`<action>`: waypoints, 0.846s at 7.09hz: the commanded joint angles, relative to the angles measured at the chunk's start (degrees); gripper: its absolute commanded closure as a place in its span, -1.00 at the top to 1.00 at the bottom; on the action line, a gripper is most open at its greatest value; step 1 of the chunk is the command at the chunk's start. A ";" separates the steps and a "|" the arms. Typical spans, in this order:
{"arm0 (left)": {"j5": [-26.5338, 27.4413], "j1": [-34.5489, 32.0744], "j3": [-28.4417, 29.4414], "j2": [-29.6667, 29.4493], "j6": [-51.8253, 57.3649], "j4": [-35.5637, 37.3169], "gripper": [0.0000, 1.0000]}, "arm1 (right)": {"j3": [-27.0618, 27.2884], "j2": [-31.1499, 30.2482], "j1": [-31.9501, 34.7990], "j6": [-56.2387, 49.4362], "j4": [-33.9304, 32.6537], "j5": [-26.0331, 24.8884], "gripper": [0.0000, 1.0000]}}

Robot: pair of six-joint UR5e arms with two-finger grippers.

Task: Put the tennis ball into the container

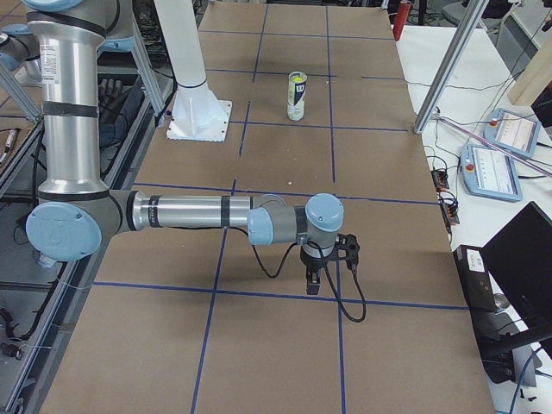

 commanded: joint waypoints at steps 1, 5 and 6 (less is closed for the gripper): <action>-0.06 -0.78 -2.38 0.63 -0.04 2.93 1.00 | 0.00 0.00 0.00 0.00 0.00 0.00 1.00; 0.21 -2.63 -2.56 -0.68 -0.13 3.46 1.00 | 0.00 0.00 0.00 0.00 0.00 0.00 1.00; 0.21 -2.64 -2.56 -0.60 -0.13 3.46 1.00 | 0.00 0.00 0.00 0.00 0.00 0.00 1.00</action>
